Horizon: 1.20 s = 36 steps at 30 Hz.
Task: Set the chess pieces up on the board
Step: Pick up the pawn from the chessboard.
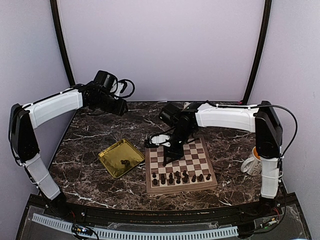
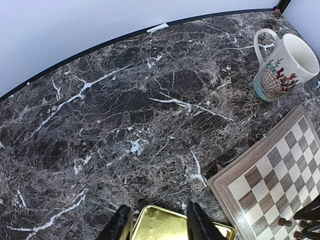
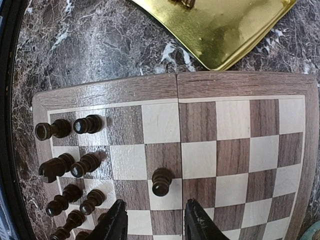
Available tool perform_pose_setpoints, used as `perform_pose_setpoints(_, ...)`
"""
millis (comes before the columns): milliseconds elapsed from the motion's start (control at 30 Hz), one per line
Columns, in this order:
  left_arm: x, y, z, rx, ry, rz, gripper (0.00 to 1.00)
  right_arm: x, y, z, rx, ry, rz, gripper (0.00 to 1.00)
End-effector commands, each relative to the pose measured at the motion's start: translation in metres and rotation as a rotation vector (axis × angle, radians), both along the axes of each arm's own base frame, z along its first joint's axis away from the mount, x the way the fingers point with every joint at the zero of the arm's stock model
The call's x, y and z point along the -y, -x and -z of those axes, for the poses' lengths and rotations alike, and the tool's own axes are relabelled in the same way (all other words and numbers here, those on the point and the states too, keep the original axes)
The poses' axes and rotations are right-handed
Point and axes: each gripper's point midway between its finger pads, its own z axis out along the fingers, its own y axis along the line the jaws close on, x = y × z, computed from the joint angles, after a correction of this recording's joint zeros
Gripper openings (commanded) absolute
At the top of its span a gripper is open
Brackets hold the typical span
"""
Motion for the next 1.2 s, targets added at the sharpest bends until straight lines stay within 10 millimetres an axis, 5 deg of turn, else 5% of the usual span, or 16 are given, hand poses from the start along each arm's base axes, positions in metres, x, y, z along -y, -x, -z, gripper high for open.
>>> perform_pose_setpoints(0, -0.001, 0.006, -0.020, 0.040, 0.032, 0.002, 0.39, -0.010, 0.006, 0.001, -0.011, 0.011, -0.016, 0.40)
perform_pose_setpoints(533, 0.004, 0.009, -0.017, 0.019, 0.048, 0.025, 0.39, -0.015, 0.006, 0.022, -0.034, 0.053, 0.001, 0.30)
perform_pose_setpoints(800, 0.006, 0.008, -0.013, 0.006, 0.048, 0.032, 0.39, -0.016, 0.004, 0.026, -0.034, 0.059, 0.011, 0.15)
perform_pose_setpoints(1167, 0.007, 0.009, -0.010, -0.006, 0.049, 0.040, 0.39, -0.001, 0.000, 0.009, 0.014, 0.059, 0.029, 0.06)
